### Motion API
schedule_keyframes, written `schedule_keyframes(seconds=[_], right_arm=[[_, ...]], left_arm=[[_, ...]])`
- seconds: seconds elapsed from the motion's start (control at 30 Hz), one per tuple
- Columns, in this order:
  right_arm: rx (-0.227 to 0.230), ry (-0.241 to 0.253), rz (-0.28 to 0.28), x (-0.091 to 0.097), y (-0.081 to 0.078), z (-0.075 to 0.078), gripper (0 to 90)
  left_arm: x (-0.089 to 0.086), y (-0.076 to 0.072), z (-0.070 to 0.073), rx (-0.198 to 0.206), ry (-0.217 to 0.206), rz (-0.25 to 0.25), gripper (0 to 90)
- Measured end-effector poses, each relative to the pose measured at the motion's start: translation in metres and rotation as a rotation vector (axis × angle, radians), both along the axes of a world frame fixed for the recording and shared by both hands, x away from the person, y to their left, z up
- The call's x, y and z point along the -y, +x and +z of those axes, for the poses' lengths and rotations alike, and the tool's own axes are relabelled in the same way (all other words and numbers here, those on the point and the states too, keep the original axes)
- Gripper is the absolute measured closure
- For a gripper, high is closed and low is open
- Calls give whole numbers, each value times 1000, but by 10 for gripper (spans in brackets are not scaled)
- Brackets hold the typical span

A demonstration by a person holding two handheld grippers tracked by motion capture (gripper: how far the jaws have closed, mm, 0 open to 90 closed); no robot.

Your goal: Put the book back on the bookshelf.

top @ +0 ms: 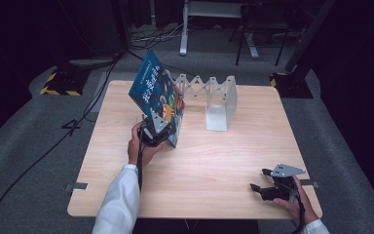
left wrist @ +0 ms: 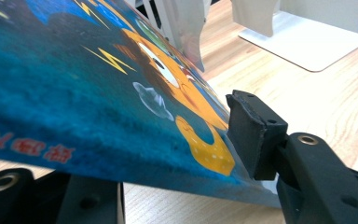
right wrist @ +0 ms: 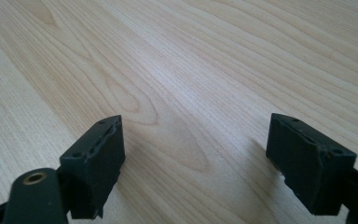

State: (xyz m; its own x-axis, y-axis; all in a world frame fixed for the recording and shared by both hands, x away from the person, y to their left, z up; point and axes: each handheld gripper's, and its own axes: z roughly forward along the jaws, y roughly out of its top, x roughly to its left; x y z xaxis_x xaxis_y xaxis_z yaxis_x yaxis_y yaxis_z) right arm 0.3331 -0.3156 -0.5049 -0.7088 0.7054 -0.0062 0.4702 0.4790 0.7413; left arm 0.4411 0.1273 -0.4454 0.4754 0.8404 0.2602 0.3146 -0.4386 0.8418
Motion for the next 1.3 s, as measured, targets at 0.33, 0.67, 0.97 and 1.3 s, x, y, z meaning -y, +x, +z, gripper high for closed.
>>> schedule_keyframes(seconds=[0.33, 0.67, 0.97, 1.3], right_arm=[[-1, -2, -1, 0, 0, 0, 194], [-2, -3, -5, 0, 0, 0, 194], [-8, -16, -9, -1, -1, 2, 192], [-8, -24, -15, -1, -2, 6, 200]], left_arm=[[-3, -7, 6, -13, -5, -16, 438], [-10, -17, 13, -31, -3, -52, 389], [-21, -31, 18, -61, -19, -100, 296], [-30, -45, 15, -95, 7, -135, 244]])
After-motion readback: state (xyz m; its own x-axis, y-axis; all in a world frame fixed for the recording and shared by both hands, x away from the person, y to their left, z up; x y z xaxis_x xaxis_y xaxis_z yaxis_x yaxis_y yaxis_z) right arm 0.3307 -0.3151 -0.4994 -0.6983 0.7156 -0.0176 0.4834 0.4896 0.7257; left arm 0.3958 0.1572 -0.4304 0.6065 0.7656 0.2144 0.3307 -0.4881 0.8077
